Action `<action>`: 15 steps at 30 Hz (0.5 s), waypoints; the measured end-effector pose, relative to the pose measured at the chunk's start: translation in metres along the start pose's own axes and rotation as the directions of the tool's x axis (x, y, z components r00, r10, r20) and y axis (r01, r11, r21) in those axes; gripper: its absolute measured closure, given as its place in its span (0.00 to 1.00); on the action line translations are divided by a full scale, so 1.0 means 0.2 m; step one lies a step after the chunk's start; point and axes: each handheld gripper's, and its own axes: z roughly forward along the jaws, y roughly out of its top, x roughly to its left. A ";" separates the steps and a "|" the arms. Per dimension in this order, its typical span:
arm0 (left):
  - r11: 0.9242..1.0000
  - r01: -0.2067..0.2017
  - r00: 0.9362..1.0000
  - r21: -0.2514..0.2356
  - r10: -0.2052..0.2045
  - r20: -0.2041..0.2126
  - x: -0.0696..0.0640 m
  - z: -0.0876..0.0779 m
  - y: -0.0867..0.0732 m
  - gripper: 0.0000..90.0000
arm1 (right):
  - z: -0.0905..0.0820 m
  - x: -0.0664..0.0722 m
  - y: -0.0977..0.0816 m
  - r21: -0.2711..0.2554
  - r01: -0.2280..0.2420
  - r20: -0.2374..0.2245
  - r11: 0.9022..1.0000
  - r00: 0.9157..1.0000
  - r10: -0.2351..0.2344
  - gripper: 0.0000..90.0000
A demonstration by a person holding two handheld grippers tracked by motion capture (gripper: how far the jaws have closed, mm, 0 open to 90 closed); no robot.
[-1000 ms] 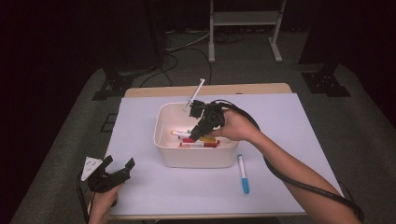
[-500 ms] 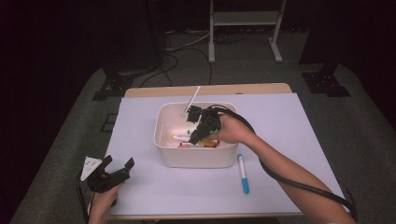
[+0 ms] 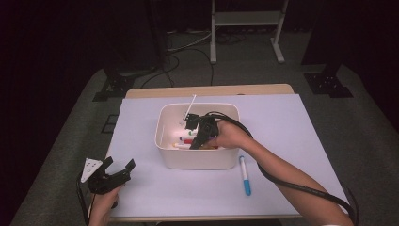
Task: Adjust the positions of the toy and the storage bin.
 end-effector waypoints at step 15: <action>1.000 0.004 1.000 -0.004 -0.004 -0.002 0.00 0.00 0.00 0.03 | 0.08 -0.02 0.01 0.048 0.005 -0.017 0.999 1.000 -0.004 0.83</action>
